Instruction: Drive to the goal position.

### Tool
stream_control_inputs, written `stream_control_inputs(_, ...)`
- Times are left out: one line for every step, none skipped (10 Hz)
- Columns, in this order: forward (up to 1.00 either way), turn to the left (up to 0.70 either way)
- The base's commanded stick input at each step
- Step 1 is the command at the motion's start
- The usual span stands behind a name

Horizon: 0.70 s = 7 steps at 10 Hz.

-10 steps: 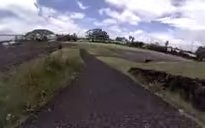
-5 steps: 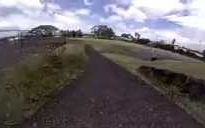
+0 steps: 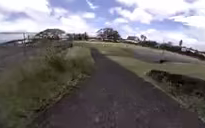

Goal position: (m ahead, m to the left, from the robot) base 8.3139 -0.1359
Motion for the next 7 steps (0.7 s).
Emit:
stream_control_inputs(0.7,-0.35)
stream_control_inputs(0.7,-0.35)
stream_control_inputs(0.7,-0.33)
stream_control_inputs(0.7,-0.26)
stream_control_inputs(0.7,-0.16)
stream_control_inputs(0.7,-0.17)
stream_control_inputs(0.7,-0.31)
